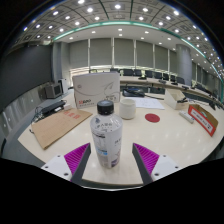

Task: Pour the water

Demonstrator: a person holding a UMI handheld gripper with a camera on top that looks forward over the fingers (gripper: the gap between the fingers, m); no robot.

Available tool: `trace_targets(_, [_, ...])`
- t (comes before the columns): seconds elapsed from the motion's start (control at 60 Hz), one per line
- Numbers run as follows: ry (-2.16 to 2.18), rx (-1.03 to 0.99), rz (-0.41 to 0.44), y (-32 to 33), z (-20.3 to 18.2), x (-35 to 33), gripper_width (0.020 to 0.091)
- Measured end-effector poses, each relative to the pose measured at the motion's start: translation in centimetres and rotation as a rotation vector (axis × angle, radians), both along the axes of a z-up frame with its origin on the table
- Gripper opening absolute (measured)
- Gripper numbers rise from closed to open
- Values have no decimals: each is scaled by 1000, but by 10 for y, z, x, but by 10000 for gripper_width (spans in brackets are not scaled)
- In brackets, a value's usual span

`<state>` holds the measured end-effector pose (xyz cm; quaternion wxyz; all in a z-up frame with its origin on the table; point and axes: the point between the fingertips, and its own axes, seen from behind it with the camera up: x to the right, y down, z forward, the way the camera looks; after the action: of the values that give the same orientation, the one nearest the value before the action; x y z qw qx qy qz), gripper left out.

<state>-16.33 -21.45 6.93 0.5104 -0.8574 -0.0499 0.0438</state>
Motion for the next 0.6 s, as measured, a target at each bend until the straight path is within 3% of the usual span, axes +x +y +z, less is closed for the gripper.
trace_targets(0.1, [-12,53,-16,30,-10,-5,814])
trace_targets(0.217, [-31,95,-2,50,-16,-17,565])
trace_targets(0.467, [-32,106,-19,55,-7,-15,415])
trace_targets(0.6, [-134,109,-19,59,22,15,414])
